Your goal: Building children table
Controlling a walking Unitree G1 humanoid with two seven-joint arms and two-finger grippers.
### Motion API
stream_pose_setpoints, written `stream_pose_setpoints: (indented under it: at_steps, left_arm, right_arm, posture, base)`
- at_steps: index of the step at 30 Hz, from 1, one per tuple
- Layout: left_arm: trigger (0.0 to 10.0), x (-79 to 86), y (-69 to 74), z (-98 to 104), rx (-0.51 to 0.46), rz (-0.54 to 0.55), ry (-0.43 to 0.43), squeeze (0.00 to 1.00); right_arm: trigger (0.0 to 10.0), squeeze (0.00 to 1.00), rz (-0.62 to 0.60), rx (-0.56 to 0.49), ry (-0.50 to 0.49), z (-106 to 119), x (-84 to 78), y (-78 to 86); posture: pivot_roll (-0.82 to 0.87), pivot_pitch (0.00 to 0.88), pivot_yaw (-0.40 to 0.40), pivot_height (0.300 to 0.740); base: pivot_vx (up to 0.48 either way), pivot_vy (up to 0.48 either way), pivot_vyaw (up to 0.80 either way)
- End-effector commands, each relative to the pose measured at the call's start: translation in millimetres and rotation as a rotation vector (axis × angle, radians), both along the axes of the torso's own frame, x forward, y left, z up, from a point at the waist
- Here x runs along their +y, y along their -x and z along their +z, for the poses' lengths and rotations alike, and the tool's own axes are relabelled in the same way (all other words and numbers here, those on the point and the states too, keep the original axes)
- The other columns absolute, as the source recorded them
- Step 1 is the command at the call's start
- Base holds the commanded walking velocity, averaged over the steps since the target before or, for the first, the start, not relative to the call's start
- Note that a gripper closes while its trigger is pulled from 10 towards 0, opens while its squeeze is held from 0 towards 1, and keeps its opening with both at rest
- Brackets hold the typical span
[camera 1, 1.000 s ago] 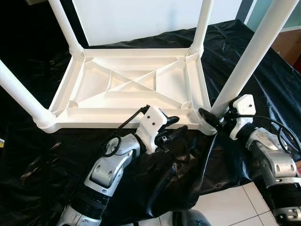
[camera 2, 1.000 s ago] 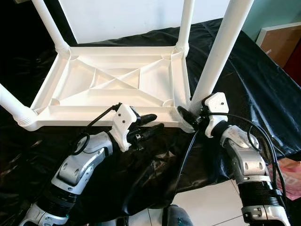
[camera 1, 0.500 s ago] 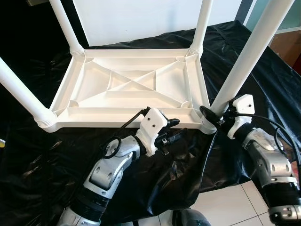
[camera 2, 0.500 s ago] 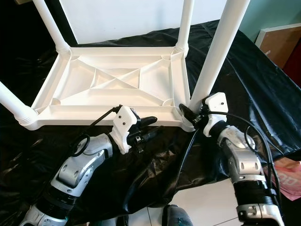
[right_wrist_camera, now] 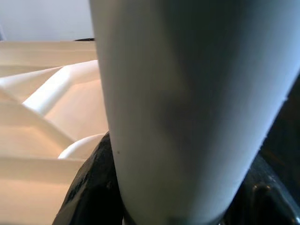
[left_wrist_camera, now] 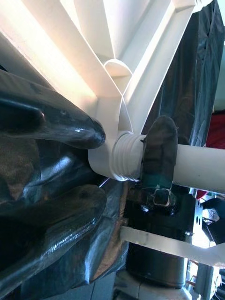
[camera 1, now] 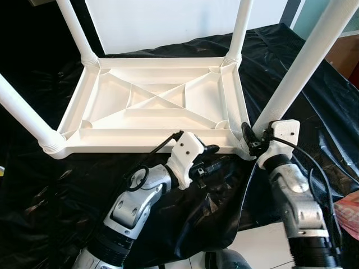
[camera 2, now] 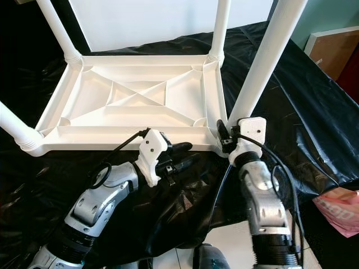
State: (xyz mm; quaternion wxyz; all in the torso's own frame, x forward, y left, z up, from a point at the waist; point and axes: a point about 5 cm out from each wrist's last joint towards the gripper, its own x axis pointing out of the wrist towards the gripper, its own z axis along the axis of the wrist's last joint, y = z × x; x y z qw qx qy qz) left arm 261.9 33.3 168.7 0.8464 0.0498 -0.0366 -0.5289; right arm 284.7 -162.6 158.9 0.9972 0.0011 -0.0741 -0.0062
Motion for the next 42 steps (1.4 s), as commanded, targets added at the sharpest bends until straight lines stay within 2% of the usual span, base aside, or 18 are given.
stream_pose_setpoints:
  at_steps: [1, 3, 5, 11, 18, 19, 20, 24, 30, 32, 34, 36, 37, 38, 39, 42]
  left_arm:
    - [10.0, -3.2, 2.0, -3, 0.008, -0.048, -0.011, 0.00]
    - [10.0, -4.2, 1.4, -2, 0.004, -0.051, -0.009, 0.00]
    - [10.0, -4.6, 1.1, -1, 0.003, -0.052, -0.007, 0.00]
    - [10.0, -4.6, 0.0, 0, 0.001, -0.051, -0.002, 0.00]
    - [10.0, -4.7, -0.6, 0, -0.005, -0.052, -0.002, 0.00]
    - [10.0, -4.4, -1.1, 0, -0.006, -0.049, -0.002, 0.00]
    - [10.0, -4.1, -1.6, 0, -0.008, -0.045, -0.002, 0.00]
    - [10.0, -4.2, -1.6, 1, -0.010, -0.043, 0.000, 0.00]
    - [10.0, -3.7, -1.7, 2, -0.010, -0.031, 0.011, 0.00]
    - [10.0, -3.7, -1.7, 2, -0.010, -0.031, 0.011, 0.00]
    - [10.0, -3.9, -1.0, 0, -0.009, -0.032, 0.009, 0.00]
    - [10.0, -3.9, -1.0, 0, -0.009, -0.032, 0.009, 0.00]
    - [10.0, -4.0, -0.8, 0, -0.008, -0.034, 0.008, 0.00]
    - [10.0, -4.1, -1.1, 0, -0.007, -0.036, 0.007, 0.00]
    - [10.0, -4.7, -0.8, -1, -0.005, -0.040, 0.005, 0.00]
    - [10.0, -5.8, 0.3, -1, -0.004, -0.053, -0.001, 0.00]
  right_arm:
    - [10.0, 0.00, -0.097, 0.153, -0.030, -29, -0.4, 5.8]
    - [10.0, 0.00, -0.194, 0.171, -0.061, -32, 2.3, 7.9]
    - [10.0, 0.00, -0.231, 0.169, -0.067, -32, 2.8, 8.5]
    - [10.0, 0.00, -0.252, 0.152, -0.106, -26, 9.5, 7.0]
    - [10.0, 0.00, -0.255, 0.130, -0.099, -21, 7.7, 5.8]
    - [10.0, 0.33, -0.252, 0.118, -0.095, -19, 7.8, 5.0]
    - [10.0, 1.00, -0.235, 0.102, -0.094, -16, 8.0, 3.7]
    - [10.0, 1.00, -0.196, 0.081, -0.096, -12, 7.0, 2.9]
    - [10.0, 1.00, -0.087, 0.023, -0.051, -2, -9.5, 3.6]
    - [10.0, 1.00, -0.087, 0.023, -0.051, -2, -9.5, 3.6]
    - [10.0, 1.00, 0.012, 0.014, -0.025, 1, -18.7, 1.9]
    - [10.0, 1.00, 0.012, 0.014, -0.025, 1, -18.7, 1.9]
    - [10.0, 1.00, 0.067, 0.013, -0.005, 2, -22.3, 0.7]
    - [10.0, 0.82, 0.113, 0.016, 0.005, 2, -24.4, -0.9]
    - [10.0, 0.00, 0.189, 0.021, 0.036, 3, -24.9, -2.5]
    - [10.0, 0.00, 0.297, 0.032, 0.075, 2, -24.9, -4.6]
  posture:
    - [-0.07, 0.155, 0.019, 0.740]
    - [-0.07, 0.152, 0.016, 0.740]
    - [-0.07, 0.147, 0.016, 0.740]
    - [-0.07, 0.136, 0.016, 0.740]
    - [-0.06, 0.126, 0.007, 0.740]
    - [-0.06, 0.125, 0.005, 0.740]
    - [-0.06, 0.123, 0.003, 0.740]
    - [-0.06, 0.123, -0.002, 0.740]
    - [-0.06, 0.126, -0.008, 0.740]
    - [-0.06, 0.126, -0.008, 0.740]
    - [-0.06, 0.131, -0.009, 0.740]
    - [-0.06, 0.131, -0.009, 0.740]
    - [-0.06, 0.132, -0.009, 0.740]
    - [-0.07, 0.135, -0.008, 0.740]
    - [-0.06, 0.135, -0.007, 0.740]
    - [-0.06, 0.135, -0.008, 0.740]
  base:
    - [0.000, 0.000, 0.00]
    - [0.000, 0.000, 0.00]
    - [0.000, 0.000, 0.00]
    - [0.000, 0.000, 0.00]
    - [0.000, 0.000, 0.00]
    - [0.000, 0.000, 0.00]
    - [0.000, 0.000, 0.00]
    - [0.000, 0.000, 0.00]
    - [0.000, 0.000, 0.00]
    - [0.000, 0.000, 0.00]
    - [0.000, 0.000, 0.00]
    - [0.000, 0.000, 0.00]
    - [0.000, 0.000, 0.00]
    - [0.000, 0.000, 0.00]
    - [0.000, 0.000, 0.00]
    - [0.000, 0.000, 0.00]
